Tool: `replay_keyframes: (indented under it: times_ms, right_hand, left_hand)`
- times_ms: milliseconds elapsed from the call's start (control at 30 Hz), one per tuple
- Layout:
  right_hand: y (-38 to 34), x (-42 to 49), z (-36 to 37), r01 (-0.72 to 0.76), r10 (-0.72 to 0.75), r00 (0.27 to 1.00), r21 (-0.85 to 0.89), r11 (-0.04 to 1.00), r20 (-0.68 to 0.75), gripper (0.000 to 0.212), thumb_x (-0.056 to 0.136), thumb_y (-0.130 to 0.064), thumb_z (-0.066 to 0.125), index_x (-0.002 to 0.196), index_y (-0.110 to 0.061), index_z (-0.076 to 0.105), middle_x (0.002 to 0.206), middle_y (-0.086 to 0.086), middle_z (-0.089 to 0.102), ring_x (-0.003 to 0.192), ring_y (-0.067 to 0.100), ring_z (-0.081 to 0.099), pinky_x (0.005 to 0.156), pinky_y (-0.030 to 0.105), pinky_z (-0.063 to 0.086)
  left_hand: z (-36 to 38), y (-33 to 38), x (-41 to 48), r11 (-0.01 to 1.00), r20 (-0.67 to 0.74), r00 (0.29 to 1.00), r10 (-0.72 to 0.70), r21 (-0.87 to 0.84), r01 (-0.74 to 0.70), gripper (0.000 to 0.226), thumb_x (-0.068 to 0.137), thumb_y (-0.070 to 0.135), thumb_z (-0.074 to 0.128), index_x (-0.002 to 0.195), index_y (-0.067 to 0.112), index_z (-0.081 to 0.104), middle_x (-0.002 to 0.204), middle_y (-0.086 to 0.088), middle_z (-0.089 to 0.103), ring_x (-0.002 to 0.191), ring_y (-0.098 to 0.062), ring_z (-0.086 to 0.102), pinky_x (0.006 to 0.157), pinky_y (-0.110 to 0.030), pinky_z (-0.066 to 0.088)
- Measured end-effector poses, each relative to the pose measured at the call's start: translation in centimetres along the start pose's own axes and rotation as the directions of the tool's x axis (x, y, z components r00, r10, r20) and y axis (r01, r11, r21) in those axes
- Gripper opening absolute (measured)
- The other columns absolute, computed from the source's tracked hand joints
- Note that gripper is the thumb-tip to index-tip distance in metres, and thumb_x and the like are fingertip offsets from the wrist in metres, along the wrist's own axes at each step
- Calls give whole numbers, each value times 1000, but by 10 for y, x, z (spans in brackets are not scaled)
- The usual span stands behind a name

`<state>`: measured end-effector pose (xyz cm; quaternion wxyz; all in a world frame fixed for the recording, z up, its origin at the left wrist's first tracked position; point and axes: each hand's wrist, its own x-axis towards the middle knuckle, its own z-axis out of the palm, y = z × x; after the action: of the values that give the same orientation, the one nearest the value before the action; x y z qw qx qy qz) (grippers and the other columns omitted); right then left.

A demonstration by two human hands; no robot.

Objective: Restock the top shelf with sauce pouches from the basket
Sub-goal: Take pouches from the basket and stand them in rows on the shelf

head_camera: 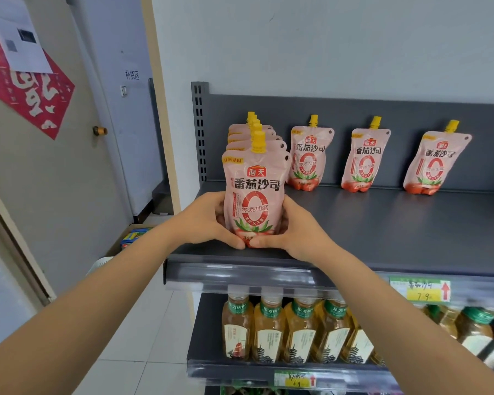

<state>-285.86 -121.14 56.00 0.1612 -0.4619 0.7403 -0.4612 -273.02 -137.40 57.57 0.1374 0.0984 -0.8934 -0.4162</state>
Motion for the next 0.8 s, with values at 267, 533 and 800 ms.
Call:
replay_keyframes:
  times_ms: [267,533,800]
  right_hand:
    - [-7,-15,-11,-20,27,999,-215,976,34,97,65,-37,85,143,-27,29,138,-7,50,127,16,48,103,30,42]
    - [-20,-73,-66,-197,-2,958,-669,717,-285,97,76,-60,66,151,-28,12,147,2,41,135,26,36,106,46,37]
    - [4,-170,-85,-467,26,811,-621,629,-584,85,82,-55,62,149,-23,21,145,3,41,134,23,34,109,41,32]
  left_hand:
    - [0,7,-13,996,-71,997,4,91,3,68,54,30,91,114,29,58,103,17,69,91,-1,66,78,-20,54]
    - [-3,30,-51,791,-517,735,440,610,-44,103,60,80,60,136,13,42,132,-6,54,119,-26,51,98,-46,41]
    - [87,88,-43,546,-158,696,701,746,-381,99,70,81,52,138,10,47,139,-9,49,128,-30,43,104,-43,31]
